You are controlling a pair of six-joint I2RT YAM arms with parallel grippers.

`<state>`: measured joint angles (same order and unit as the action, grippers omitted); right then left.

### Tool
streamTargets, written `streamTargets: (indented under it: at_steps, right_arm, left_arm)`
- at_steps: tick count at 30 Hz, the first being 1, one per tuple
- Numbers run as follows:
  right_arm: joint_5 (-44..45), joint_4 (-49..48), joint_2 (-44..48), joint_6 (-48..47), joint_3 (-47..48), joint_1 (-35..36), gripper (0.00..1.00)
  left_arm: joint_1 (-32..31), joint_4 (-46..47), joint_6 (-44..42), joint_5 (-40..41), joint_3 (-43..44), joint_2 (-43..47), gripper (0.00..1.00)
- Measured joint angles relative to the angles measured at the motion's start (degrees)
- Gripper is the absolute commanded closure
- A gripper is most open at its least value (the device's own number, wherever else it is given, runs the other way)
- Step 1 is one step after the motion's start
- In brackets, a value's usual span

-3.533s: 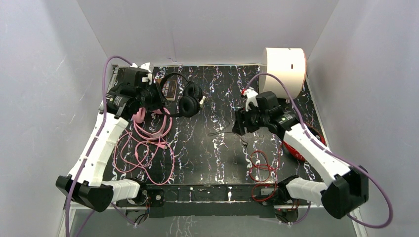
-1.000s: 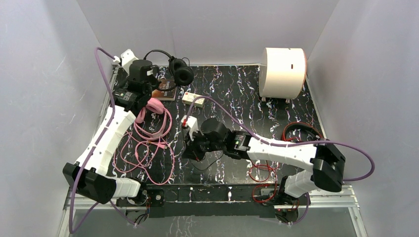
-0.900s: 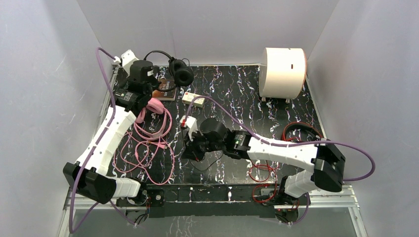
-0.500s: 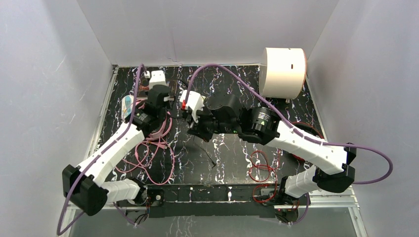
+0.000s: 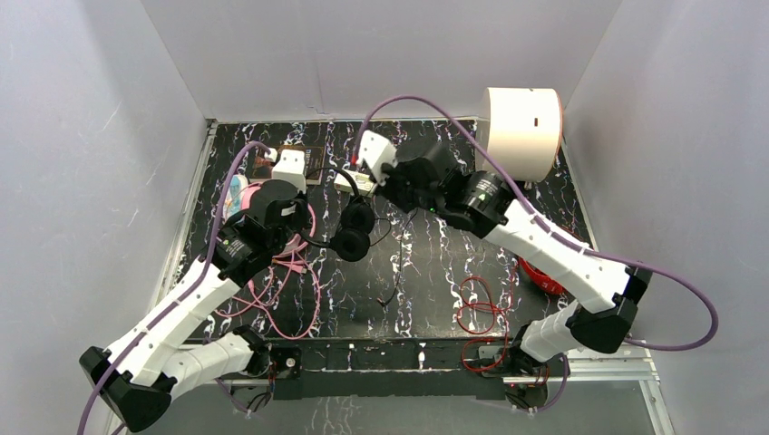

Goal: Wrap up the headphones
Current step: Straighten the headphones cable.

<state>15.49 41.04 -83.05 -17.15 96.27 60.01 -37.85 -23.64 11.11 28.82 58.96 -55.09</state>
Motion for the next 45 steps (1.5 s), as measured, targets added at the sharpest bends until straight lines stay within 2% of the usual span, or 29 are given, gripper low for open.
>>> streamTargets:
  at_steps: [5,10,14,18,21,24,26,32,35,39,42,45]
  right_arm:
    - [-7.8,-4.5,2.3,-0.9,-4.9,-9.0,1.00]
    - [-21.3,-10.9,3.3,-0.6,-12.7,-16.2,0.92]
    - [-30.8,-17.2,3.3,1.5,-19.1,-18.6,0.86]
    - [-35.6,-27.7,4.1,6.7,-26.4,-19.2,0.76]
    - [-36.7,-39.6,5.6,13.5,-34.8,-19.9,0.70]
    - [-36.8,-52.2,7.2,20.2,-43.4,-20.1,0.68]
    - [-37.0,-60.3,7.1,24.7,-47.7,-20.1,0.63]
    - [-38.2,-82.5,3.1,33.7,-52.3,-19.8,0.49]
    - [-38.1,-88.4,1.0,35.9,-52.3,-19.4,0.43]
    - [-35.8,-92.8,0.6,38.6,-54.4,-18.8,0.24]
    - [-32.1,-93.5,2.3,39.4,-58.9,-18.7,0.08]
    - [-29.1,-91.6,5.3,38.3,-63.5,-18.8,0.03]
  left_arm:
    - [0.0,-2.3,1.1,-5.6,0.4,0.5,1.00]
    - [0.0,-3.6,5.4,-11.9,1.7,2.8,1.00]
    - [0.0,-4.4,10.9,-17.7,3.5,3.6,1.00]
    - [0.0,-6.1,19.9,-22.9,4.0,3.1,1.00]
    - [0.0,-5.5,26.9,-27.3,4.5,2.9,1.00]
    - [0.0,-4.1,33.7,-30.8,5.6,2.8,1.00]
    - [0.0,-3.7,36.9,-31.8,7.4,2.2,1.00]
    - [0.0,-4.8,42.1,-31.7,14.1,0.4,1.00]
    - [0.0,-5.9,44.2,-30.9,16.6,-0.3,1.00]
    - [0.0,-9.1,47.7,-28.3,18.3,-1.1,1.00]
    - [0.0,-11.5,50.2,-26.3,18.9,-1.4,1.00]
    - [0.0,-13.4,52.1,-24.7,19.8,-1.6,1.00]
